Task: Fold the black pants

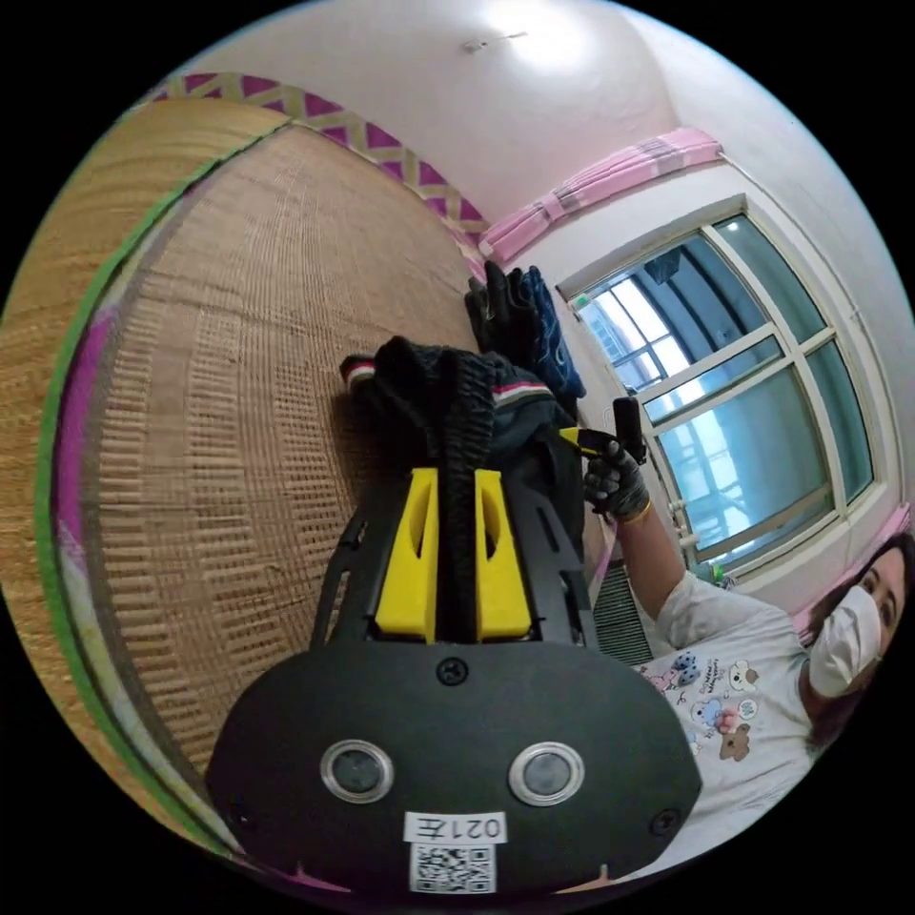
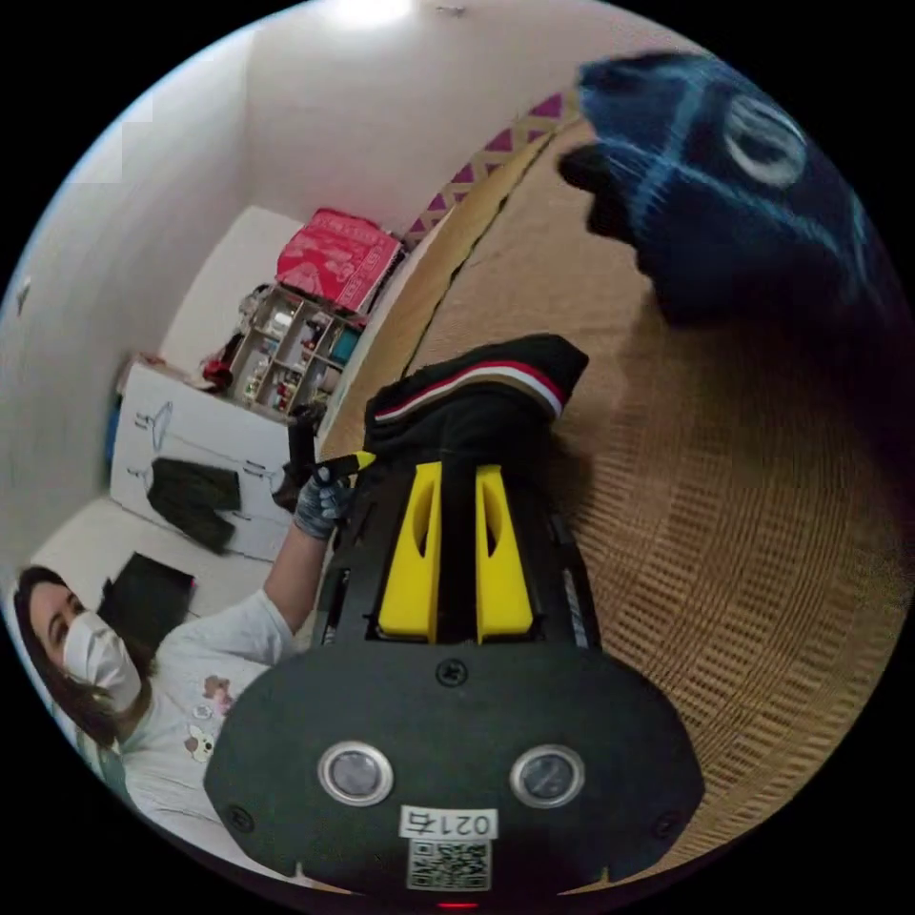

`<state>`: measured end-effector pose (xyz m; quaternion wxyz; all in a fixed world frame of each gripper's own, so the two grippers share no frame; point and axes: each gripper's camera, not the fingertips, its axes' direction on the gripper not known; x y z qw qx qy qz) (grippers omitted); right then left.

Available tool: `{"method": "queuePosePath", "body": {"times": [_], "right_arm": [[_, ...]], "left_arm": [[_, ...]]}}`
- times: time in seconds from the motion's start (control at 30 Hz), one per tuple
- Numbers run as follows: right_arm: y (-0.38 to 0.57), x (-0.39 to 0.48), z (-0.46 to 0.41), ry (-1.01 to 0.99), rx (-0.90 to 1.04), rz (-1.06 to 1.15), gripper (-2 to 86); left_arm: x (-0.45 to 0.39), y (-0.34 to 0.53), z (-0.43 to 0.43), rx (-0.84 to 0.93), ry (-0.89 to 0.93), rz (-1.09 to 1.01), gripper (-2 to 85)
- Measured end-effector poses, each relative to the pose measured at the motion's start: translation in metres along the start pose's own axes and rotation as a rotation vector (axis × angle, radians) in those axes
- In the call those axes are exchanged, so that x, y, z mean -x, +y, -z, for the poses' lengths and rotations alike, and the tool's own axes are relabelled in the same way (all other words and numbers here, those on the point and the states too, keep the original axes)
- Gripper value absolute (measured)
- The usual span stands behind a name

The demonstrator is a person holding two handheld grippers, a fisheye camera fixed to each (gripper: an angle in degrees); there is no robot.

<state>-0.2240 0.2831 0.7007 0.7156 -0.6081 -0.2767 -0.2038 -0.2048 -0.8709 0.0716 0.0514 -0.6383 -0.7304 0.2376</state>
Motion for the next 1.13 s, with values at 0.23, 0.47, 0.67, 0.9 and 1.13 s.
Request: {"method": "queuePosePath", "body": {"times": [0.23, 0.47, 0.67, 0.9, 1.13], "right_arm": [[-0.11, 0.133, -0.073, 0.101, 0.064, 0.275, 5.8], [-0.225, 0.252, -0.251, 0.141, 0.136, 0.419, 7.1], [-0.195, 0.281, -0.334, 0.473, 0.187, 0.558, 9.9], [-0.073, 0.278, -0.303, 0.721, 0.141, 0.709, 10.6], [0.022, 0.251, -0.217, 0.834, 0.078, 0.647, 10.2]], "left_arm": [[-0.015, 0.002, 0.123, -0.179, -0.195, -0.026, 4.0], [0.02, 0.008, 0.225, -0.388, -0.512, 0.188, 6.3], [0.022, 0.038, 0.197, -0.347, -0.851, 0.291, 9.0], [-0.078, 0.063, 0.084, -0.324, -1.001, 0.009, 5.3], [-0.158, 0.088, -0.057, -0.235, -0.87, -0.14, -0.5]]}}
